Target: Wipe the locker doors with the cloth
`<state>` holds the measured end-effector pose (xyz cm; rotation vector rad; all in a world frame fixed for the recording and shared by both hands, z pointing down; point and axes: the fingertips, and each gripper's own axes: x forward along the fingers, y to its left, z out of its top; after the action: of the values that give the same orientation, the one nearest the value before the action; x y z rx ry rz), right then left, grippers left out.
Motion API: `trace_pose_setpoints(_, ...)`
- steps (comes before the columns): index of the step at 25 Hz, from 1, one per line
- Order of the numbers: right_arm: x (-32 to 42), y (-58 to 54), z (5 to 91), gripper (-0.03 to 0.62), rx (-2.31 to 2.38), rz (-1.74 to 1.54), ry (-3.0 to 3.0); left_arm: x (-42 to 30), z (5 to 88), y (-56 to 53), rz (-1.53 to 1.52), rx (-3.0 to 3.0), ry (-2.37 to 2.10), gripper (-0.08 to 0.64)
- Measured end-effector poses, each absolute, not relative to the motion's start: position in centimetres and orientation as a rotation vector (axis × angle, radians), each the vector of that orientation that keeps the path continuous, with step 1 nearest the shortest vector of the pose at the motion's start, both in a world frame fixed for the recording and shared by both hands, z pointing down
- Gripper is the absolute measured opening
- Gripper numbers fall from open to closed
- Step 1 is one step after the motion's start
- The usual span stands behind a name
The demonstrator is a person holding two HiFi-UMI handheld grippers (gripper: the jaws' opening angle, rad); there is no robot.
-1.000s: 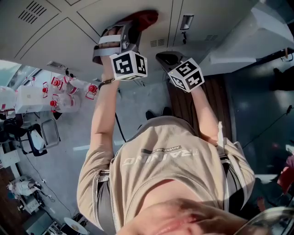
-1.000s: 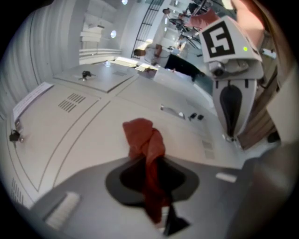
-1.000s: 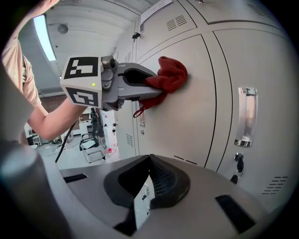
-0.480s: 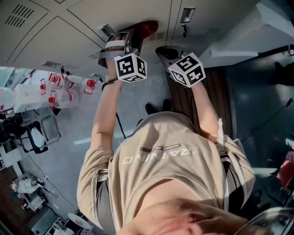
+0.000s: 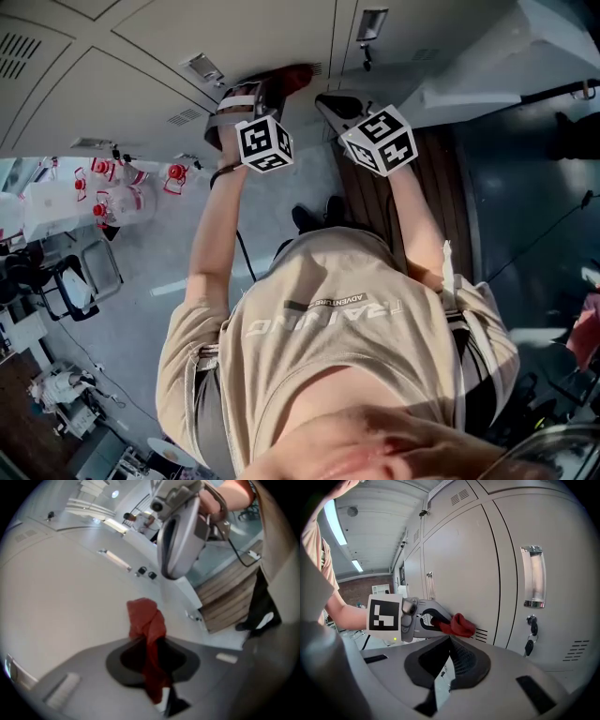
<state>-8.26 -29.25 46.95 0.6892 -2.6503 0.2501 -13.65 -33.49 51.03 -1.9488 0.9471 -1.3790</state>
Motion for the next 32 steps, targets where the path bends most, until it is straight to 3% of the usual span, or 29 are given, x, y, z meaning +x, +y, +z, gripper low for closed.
trace_pose_setpoints(18,-5.2,-28.7,49.8,0.014,0.765,0.331,-2.582,-13.5,61.1,-33.3,-1.524,-2.067,0.890,0.064)
trace_pose_setpoints(25,-6.0,-27.1,49.6,0.014,0.741,0.314,-2.592,-13.2,59.6,-32.0,-1.561,-2.080,0.847,0.064)
trace_pose_setpoints(32,-7.0,-26.9,46.6,0.014,0.748,0.229,-2.640,-13.0,50.9,-31.3,-1.450,-1.984,0.952,0.066)
